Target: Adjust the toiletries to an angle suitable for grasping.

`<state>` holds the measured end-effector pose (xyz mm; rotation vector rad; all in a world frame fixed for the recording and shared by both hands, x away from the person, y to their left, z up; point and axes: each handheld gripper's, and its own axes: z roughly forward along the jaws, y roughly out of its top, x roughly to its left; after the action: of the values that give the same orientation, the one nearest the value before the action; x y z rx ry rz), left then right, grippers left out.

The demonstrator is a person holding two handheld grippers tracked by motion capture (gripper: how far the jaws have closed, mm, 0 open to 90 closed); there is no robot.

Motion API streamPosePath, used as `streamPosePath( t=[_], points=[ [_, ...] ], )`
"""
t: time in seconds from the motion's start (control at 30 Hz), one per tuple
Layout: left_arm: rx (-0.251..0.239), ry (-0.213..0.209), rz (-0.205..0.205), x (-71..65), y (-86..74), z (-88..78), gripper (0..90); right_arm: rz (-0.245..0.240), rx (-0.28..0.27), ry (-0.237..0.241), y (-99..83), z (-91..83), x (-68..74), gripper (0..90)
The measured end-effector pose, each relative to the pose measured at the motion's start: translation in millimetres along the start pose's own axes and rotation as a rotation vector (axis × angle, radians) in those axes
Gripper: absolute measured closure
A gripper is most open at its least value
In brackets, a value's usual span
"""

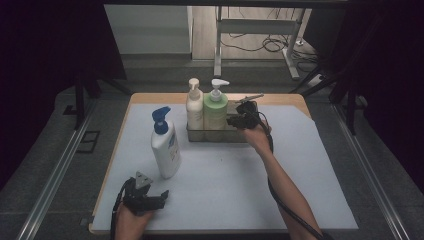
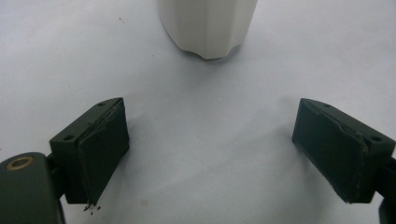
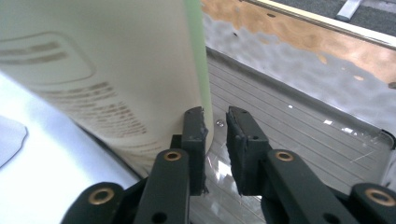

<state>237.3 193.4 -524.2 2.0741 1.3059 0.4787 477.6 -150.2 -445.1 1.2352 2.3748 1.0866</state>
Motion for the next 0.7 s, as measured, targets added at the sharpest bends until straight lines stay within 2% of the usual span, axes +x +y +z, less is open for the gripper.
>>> streamPosePath(
  t=[0.17,0.37,0.53,0.7],
  points=[
    [0.0,0.0,0.0,0.0,0.0,0.0,10.5,-0.012,-0.012,-0.008,-2.3,-8.9,0.5,62.9],
    [0.0,0.001,0.0,0.0,0.0,0.0,10.5,-0.011,-0.02,0.008,-3.6,-21.8,0.4,48.9],
    [0.0,0.001,0.001,0.0,0.0,0.0,10.5,-0.04,-0.028,0.015,-5.7,-31.8,3.9,37.0],
    [0.0,0.0,0.001,0.0,-0.1,0.0,10.5,-0.066,-0.035,0.025,-9.9,-39.1,10.1,30.0]
  ],
)
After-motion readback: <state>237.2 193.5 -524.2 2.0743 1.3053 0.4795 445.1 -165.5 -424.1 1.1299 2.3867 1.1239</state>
